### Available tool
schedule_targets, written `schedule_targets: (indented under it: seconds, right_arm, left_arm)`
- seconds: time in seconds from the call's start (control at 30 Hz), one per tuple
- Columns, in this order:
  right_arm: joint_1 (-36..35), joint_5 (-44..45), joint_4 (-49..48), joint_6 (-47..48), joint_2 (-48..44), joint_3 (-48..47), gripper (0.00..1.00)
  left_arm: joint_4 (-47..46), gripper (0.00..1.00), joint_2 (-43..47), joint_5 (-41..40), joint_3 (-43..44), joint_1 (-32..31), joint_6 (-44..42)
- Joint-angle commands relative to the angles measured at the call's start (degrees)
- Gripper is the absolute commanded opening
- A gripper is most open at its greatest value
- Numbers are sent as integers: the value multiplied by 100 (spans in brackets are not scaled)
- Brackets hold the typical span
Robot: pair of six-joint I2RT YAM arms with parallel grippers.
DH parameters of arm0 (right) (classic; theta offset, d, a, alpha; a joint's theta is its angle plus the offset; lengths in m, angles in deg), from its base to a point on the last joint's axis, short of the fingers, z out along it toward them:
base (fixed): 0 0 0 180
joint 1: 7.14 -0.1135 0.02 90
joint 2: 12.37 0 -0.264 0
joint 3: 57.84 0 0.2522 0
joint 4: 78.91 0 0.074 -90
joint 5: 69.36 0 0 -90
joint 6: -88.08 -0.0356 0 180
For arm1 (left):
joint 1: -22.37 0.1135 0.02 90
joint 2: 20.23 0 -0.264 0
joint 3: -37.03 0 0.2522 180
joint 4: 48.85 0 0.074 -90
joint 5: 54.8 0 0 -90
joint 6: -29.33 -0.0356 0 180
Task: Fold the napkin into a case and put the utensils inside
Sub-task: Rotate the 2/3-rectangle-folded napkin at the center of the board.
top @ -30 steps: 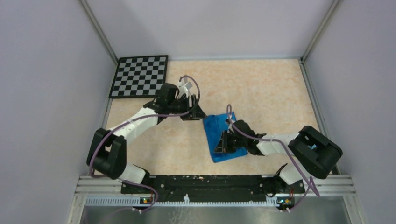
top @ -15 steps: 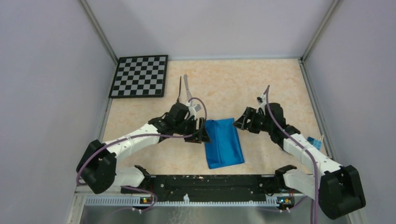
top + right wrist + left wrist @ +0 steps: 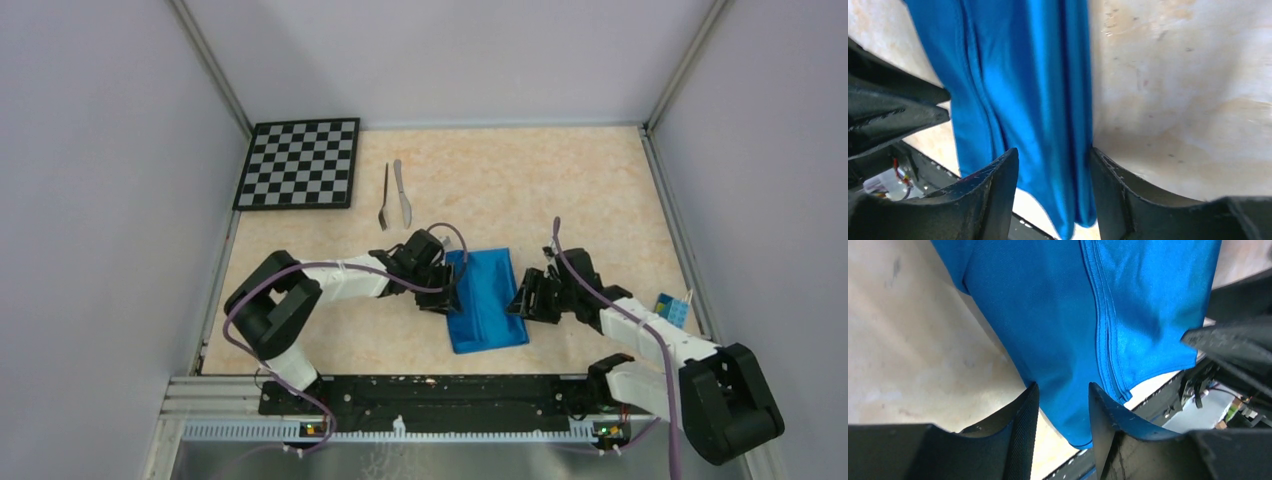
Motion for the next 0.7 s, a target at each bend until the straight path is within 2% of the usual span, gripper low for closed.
schedule_targets:
  seconds: [0.0,0.07,0.17,0.27,0.37,0.5,0.6,0.67]
  right_arm:
    - [-403,145,-655,-355,263,232,51]
    - [-612,53,-1054,-643,398,297,45]
    - [-920,-60,-1422,-983,480,161,44]
    - [-973,-28,-1214,-866,398,-120,47]
    - [-932,449,-510,-490,244,-410,57]
    - [-264,1598,446,-816,-91,-531,70]
    - [371,2287,1031,-1088,-247,-654,76]
    - [552,2543,1279,-1061,-313,-814,76]
  left_arm:
    - [72,47,-490,-556,498,60,-341]
    - [176,47,-650,-583,664,143,-469]
    - [601,48,-645,-794,971,193,-765]
    - [1039,63,-360,-884,1184,194,-1077]
    - [1375,74,11,-538,1282,110,-1224]
    - [1718,76,154,-714,1661,-564,-642]
    - [2117,76,-230,-1550,2302,-1509,260]
    - [2674,72,-719,-2138,2955,-1963,785]
